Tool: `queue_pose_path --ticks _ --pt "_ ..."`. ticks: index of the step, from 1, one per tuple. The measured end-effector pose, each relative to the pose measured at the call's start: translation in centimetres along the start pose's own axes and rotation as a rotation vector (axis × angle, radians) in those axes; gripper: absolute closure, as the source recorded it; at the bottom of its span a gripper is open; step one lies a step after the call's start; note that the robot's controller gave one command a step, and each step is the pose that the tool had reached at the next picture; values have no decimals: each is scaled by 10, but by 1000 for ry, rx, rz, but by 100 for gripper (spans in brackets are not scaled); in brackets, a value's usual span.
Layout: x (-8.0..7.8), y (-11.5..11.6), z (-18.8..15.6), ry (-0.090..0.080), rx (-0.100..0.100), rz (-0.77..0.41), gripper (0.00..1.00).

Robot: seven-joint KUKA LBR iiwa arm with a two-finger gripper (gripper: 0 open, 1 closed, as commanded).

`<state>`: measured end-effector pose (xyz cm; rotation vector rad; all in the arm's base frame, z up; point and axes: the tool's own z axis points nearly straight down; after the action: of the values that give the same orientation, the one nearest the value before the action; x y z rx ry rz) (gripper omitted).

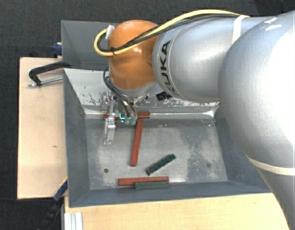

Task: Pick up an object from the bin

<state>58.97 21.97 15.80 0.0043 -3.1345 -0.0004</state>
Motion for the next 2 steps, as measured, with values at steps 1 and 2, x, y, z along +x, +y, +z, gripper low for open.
queue_pose_path --ticks 1,2 --pt "-2 -1 -5 -8 -2 2 0" --pt "4 -37 49 -13 -4 38 0"
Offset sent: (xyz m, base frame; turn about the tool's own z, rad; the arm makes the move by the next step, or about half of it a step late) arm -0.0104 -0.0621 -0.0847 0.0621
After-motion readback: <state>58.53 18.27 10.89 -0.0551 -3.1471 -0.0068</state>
